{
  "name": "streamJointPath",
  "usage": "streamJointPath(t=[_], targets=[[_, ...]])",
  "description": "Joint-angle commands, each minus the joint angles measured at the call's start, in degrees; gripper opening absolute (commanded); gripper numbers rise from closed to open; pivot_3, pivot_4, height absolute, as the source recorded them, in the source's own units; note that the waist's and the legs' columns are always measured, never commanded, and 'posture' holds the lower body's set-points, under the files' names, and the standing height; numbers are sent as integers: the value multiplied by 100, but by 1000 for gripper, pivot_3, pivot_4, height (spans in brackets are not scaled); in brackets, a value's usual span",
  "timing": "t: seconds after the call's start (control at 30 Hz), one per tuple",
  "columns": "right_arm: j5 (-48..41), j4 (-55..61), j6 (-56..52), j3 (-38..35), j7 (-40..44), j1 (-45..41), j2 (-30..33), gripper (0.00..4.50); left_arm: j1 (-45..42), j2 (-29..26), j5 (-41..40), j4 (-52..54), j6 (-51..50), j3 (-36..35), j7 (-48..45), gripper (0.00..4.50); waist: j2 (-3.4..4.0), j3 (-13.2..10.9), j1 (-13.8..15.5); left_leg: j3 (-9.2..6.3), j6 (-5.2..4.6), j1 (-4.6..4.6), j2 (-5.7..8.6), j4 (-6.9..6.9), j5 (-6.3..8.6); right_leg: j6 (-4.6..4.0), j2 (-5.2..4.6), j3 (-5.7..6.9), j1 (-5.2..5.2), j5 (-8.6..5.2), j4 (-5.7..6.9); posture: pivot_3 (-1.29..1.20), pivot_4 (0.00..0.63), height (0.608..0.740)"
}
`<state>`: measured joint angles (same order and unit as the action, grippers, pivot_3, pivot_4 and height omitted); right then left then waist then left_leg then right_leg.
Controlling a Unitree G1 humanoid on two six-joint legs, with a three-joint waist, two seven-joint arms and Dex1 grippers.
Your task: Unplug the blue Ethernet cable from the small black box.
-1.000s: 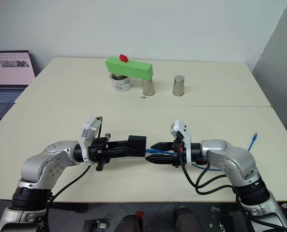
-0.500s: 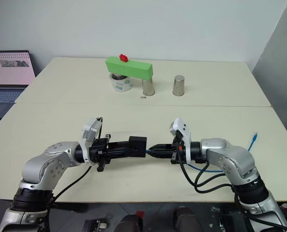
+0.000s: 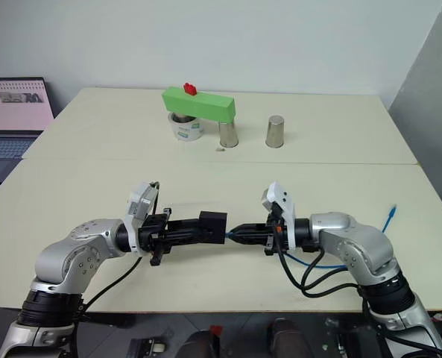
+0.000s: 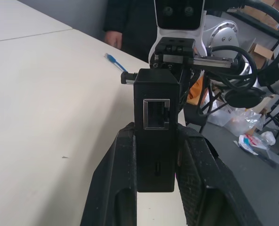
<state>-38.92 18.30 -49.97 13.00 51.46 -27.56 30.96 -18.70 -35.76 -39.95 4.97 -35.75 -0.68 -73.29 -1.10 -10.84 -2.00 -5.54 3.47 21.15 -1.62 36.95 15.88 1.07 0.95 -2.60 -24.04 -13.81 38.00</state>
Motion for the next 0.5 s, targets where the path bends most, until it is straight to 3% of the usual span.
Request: streamJointPath(t=[0.03,0.27,0.5], targets=[[141,29,50,46,234,6,257,58,-63,-164,104,24,219,-130,-56,777,0,0,0,0,0,0,0,0,0,0,0,0,0,0,0,0,150,740],[251,-73,125,10,419,25,581,25,-203,-333,463,-331,744,-195,-97,777,1,-1,2,1,0,0,0,0,0,0,0,0,-3,0,1,0,150,740],[603,-532,529,-226,103,-146,421,25,-167,-357,517,-363,806,-249,29,777,1,-1,0,1,0,7,0,0,0,0,0,0,-5,0,-3,0,150,740]])
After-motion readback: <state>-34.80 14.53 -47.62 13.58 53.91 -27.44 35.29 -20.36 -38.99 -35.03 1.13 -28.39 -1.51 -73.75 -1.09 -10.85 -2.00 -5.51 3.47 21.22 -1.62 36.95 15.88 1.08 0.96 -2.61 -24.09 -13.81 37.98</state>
